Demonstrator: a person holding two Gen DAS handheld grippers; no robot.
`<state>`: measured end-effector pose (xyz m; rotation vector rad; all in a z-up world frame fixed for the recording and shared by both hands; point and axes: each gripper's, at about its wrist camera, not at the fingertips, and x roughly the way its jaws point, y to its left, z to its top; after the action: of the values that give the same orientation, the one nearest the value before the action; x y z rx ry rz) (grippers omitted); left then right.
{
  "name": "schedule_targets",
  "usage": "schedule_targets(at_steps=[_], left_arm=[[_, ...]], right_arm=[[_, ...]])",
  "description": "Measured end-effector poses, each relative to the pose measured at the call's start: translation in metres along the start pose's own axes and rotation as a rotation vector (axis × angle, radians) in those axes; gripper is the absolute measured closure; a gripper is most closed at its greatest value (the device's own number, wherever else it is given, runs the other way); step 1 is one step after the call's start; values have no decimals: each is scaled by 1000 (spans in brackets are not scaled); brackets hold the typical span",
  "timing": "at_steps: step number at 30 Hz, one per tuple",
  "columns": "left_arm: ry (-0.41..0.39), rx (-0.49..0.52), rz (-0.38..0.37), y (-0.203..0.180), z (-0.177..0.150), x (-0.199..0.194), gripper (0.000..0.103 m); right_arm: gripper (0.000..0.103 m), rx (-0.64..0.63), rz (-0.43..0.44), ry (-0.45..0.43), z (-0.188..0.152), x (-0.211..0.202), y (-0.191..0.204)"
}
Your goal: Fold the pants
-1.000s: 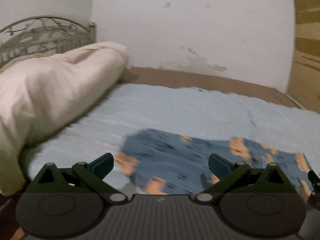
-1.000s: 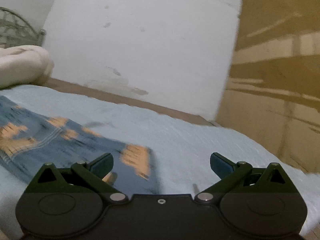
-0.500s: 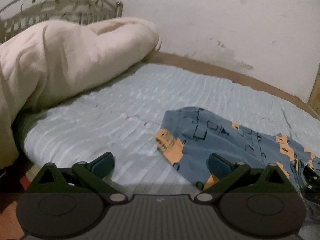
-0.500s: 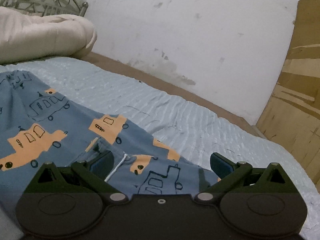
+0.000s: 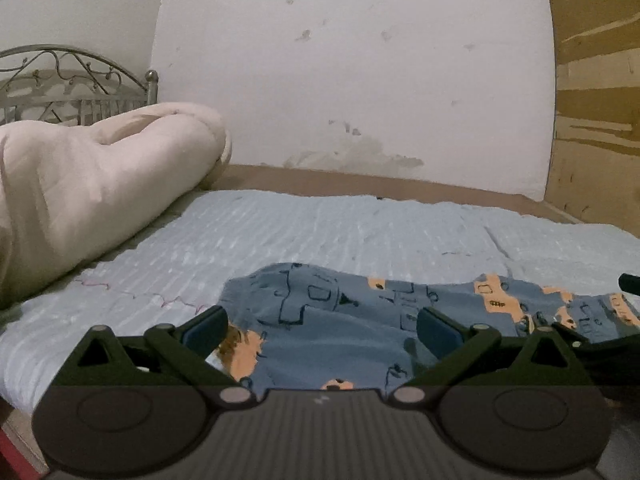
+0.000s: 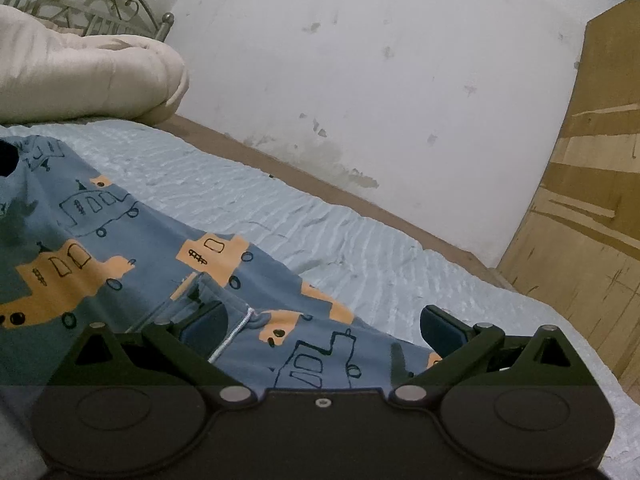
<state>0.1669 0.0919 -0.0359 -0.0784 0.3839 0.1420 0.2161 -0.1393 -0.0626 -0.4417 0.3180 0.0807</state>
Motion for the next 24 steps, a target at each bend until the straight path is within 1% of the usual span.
schedule_targets(at_steps=[2, 3, 5, 6, 7, 8, 9, 10, 11, 12, 14, 15, 17, 19, 22, 24], left_arm=[[-7, -41, 41, 6, 0, -2, 1], [7, -75, 71, 12, 1, 1, 1], [62, -156, 103, 26, 1, 9, 1], [88, -197, 90, 33, 1, 13, 3], [110, -252, 60, 40, 0, 16, 13], [118, -298, 26, 45, 0, 18, 25], [124, -329, -5, 48, 0, 20, 28], [124, -332, -11, 48, 0, 21, 33], [115, -318, -1, 46, 1, 22, 42], [102, -297, 16, 44, 1, 20, 49], [74, -258, 33, 39, 2, 17, 79], [57, -238, 43, 36, 3, 15, 82], [28, -183, 41, 28, 3, 12, 84], [21, -123, 38, 19, 2, 10, 87], [-2, -52, 55, 8, 2, 11, 87], [-16, -30, 57, 5, 2, 10, 87]], right_arm=[[1, 2, 1, 1, 0, 0, 0], [1, 3, 2, 2, 0, 0, 0], [1, 3, 2, 2, 0, 0, 0], [1, 3, 2, 2, 0, 0, -1], [1, 3, 2, 2, 0, 0, -1], [1, 2, 1, 2, 0, 0, -1], [1, 2, 1, 1, 0, 0, -1], [1, 2, 0, 1, 0, 0, 0], [1, 2, 1, 2, 0, 0, 0], [1, 2, 1, 2, 0, 0, 0], [1, 2, 1, 1, 0, 0, 0], [1, 2, 1, 1, 0, 0, 0], [1, 0, -1, 1, 0, 0, 0], [1, -2, -3, 1, 0, 0, 0], [1, -5, -4, 1, 0, 0, 1], [1, -5, -4, 1, 0, 0, 1]])
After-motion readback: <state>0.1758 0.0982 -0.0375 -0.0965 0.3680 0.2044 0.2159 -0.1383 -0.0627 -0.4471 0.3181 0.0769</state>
